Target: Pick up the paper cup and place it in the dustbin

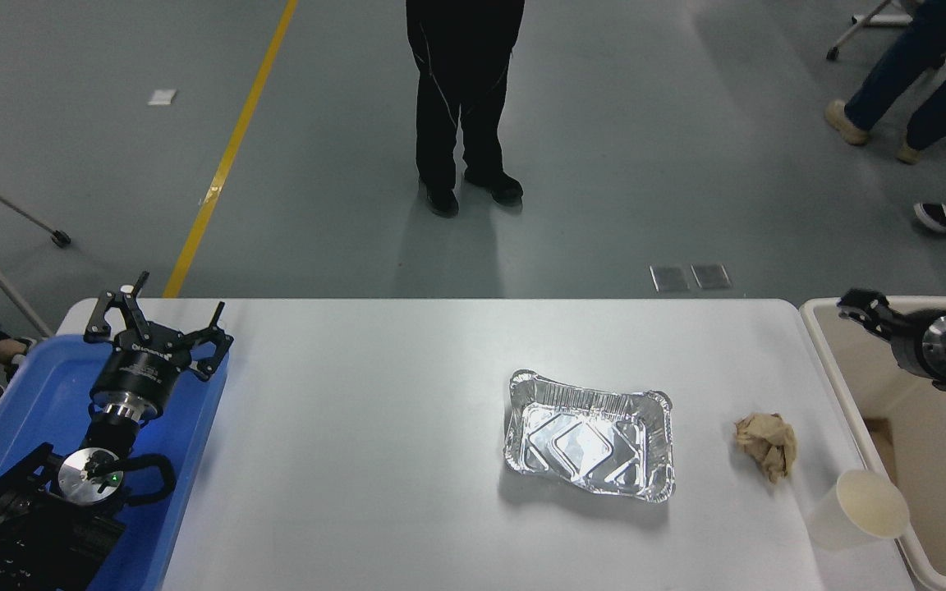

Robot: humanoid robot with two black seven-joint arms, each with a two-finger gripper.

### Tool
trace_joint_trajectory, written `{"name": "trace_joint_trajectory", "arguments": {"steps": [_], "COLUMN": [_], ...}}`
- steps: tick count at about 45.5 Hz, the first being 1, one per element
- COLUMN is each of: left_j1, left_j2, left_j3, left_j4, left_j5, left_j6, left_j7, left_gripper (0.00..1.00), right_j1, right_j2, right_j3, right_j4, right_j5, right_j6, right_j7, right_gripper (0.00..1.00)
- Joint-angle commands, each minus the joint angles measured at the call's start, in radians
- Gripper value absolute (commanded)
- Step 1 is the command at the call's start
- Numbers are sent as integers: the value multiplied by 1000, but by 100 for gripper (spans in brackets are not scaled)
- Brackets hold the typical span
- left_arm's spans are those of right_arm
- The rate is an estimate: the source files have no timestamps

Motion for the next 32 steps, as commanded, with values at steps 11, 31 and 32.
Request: {"name": "trace_joint_trajectory", "arguments": {"steps": [11,31,32], "left_j1": [2,2,2], "left_j2": [1,1,0], "left_j3": [-1,0,-1], "left_j4": [0,0,0], "left_j5": [-1,0,-1], "left_j6": [0,0,0], "left_j7": [-3,-1,-1], "left_gripper": [99,99,99], "right_j1": [310,617,631], "right_j2": [29,181,183], "right_j3": [-112,-243,-241], "right_j4": [249,556,562], "right_j5": [-193,-207,-207], "right_j6": [194,236,249], "right_j7": [2,2,2], "right_gripper": [100,100,100]}}
